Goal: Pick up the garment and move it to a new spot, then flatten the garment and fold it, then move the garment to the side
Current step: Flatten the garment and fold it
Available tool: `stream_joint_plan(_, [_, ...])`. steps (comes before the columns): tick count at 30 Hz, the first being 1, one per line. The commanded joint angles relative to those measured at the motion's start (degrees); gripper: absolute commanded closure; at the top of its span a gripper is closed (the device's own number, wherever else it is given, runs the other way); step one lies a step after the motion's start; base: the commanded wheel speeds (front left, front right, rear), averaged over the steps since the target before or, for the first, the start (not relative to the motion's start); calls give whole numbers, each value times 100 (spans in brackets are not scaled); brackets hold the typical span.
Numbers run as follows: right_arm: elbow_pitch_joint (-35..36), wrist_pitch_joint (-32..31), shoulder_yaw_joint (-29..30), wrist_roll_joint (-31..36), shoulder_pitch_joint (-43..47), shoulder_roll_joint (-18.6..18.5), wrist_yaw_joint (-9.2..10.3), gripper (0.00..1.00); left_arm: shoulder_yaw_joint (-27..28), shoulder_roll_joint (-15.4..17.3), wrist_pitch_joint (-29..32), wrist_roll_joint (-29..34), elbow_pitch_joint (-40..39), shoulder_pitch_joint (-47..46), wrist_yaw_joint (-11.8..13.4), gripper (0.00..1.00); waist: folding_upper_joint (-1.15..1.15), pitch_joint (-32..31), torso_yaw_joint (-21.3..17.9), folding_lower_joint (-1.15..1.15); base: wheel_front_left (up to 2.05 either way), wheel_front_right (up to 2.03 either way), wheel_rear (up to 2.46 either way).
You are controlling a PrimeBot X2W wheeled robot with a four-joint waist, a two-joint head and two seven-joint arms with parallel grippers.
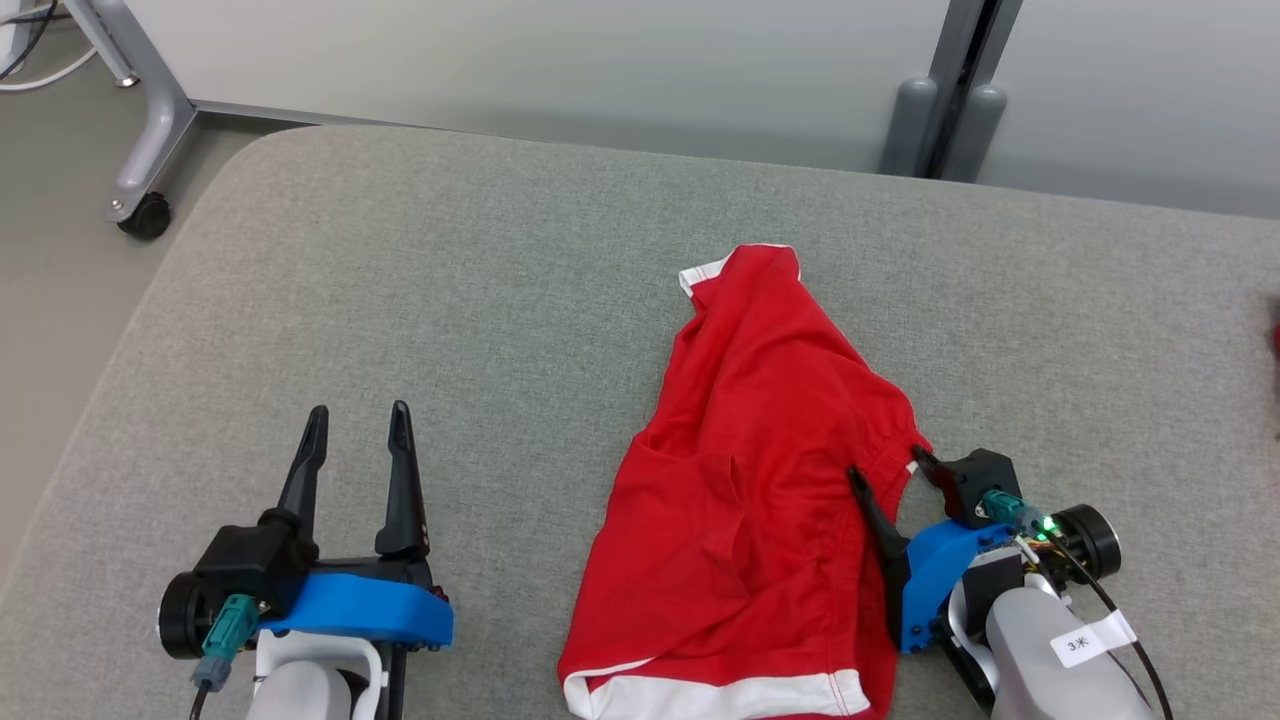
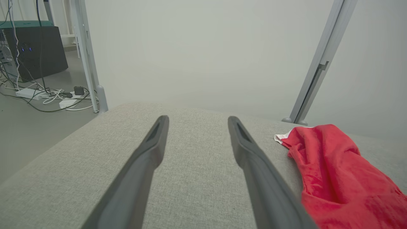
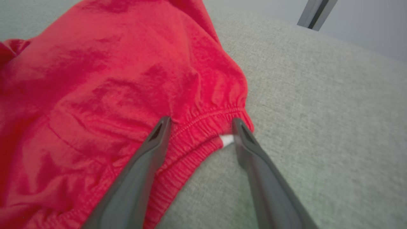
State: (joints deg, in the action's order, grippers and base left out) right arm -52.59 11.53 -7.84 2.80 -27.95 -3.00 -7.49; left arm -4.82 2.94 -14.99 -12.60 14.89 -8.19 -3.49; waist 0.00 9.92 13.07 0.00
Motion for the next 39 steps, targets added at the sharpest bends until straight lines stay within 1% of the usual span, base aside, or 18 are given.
stream_joint_plan(1, [-165,11,-42,-22,-71,4,-1,29,-34,-7,-26,5,20,-51,15,0,0,-10,-9,0,0,0,0])
stream_joint_plan(2, [-262,6,-73,-38,-103,7,-1,77,-38,-7,-27,4,23,-54,14,0,0,-21,-16,0,0,0,0])
stream_joint_plan(3, [-359,0,-98,-72,-134,7,-1,100,-49,-8,-27,2,27,-57,14,0,0,-24,-20,0,0,0,0])
stream_joint_plan(7, [-544,114,-20,-76,-403,-30,-1,100,-60,-7,-27,-19,23,-69,27,0,0,-15,-47,0,0,0,0])
stream_joint_plan(11, [-608,220,295,14,-727,-424,1,100,-79,-8,-27,-35,14,-103,39,0,0,12,-54,0,0,0,0])
stream_joint_plan(17, [-742,267,837,224,-1149,-1143,0,100,-144,-8,-27,-72,17,-141,50,0,0,42,-30,0,0,0,0])
stream_joint_plan(19, [-813,280,980,293,-1240,-1212,0,100,-166,-8,-27,-89,18,-138,49,0,0,42,-33,0,0,0,0])
stream_joint_plan(21, [-929,283,1057,270,-1295,-1179,-1,0,-174,-8,-27,-102,18,-117,59,0,0,33,-58,0,0,0,0])
stream_joint_plan(24, [-951,312,1125,272,-1354,-1188,0,0,-180,-8,-27,-103,12,-78,71,0,0,16,-111,0,0,0,0])
stream_joint_plan(29, [-701,367,1278,131,-1142,-933,-1,0,-132,-7,-27,-59,7,-26,74,0,0,-63,-305,0,0,0,0])
stream_joint_plan(34, [418,364,1323,-118,-561,-676,-1,0,-9,-7,-27,10,-13,7,62,0,0,-137,-501,0,0,0,0])
stream_joint_plan(39, [1672,366,1347,-407,298,-439,-1,0,117,-7,-26,63,-63,86,49,0,0,-204,-660,0,0,0,0])
